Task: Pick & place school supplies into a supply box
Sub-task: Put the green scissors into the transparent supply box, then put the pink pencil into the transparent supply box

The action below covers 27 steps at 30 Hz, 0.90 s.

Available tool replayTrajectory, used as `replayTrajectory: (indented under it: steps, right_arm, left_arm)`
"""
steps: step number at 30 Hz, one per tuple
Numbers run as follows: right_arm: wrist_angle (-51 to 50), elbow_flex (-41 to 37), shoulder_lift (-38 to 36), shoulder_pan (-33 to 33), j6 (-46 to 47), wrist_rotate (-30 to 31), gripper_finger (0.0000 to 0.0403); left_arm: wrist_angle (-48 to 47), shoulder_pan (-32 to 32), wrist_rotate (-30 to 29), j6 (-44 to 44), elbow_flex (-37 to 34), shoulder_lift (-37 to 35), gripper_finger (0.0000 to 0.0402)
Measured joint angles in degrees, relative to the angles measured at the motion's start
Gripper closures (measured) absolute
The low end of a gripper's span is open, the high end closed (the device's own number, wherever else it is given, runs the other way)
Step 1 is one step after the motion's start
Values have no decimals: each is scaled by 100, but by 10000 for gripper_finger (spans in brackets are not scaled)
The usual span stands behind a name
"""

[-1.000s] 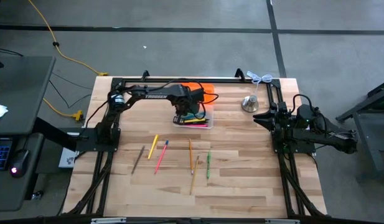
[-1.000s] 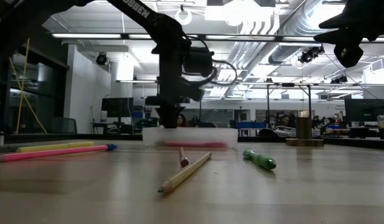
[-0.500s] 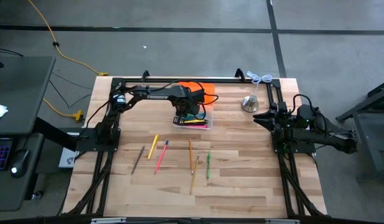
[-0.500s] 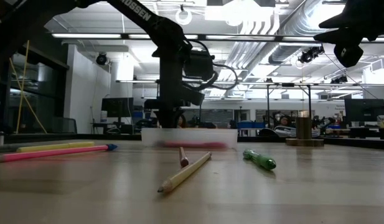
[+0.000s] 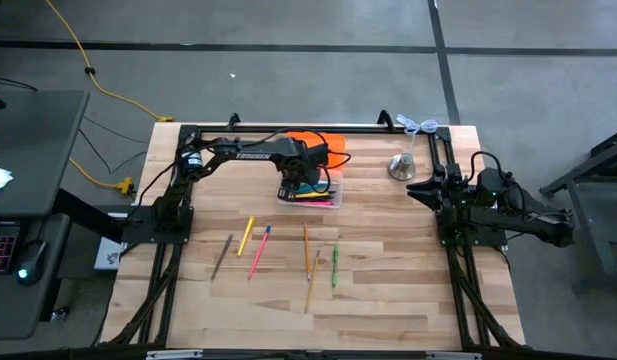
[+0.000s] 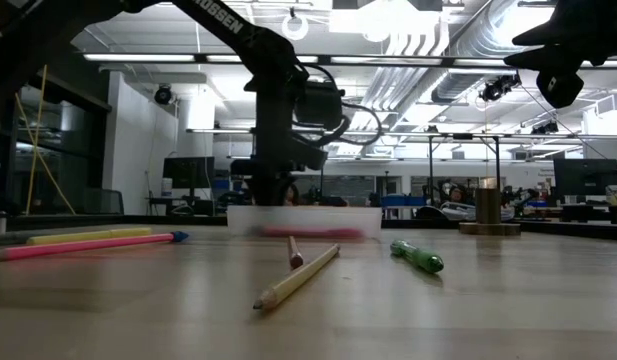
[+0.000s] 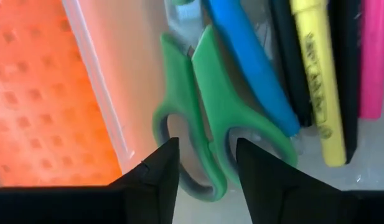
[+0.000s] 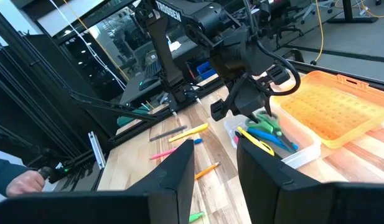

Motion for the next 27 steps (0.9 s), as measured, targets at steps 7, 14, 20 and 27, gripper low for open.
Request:
replayTrajectory:
  steps: [7, 14, 20, 27]
  right_arm:
    - [-2, 0, 0, 2, -23, 0, 304]
    - [-4, 0, 0, 0, -26, 0, 304]
    - [-4, 0, 0, 1, -26, 0, 304]
    - [-4, 0, 0, 1, -26, 0, 304]
  left_arm:
    - [-442, -2, -724, -55, 131, 0, 213]
    - [-912, 0, -807, -428, 803, -9, 214]
    - [-1722, 0, -807, -812, 1723, -11, 213]
    - [-3467, 0, -752, -2342, 3104, -11, 213]
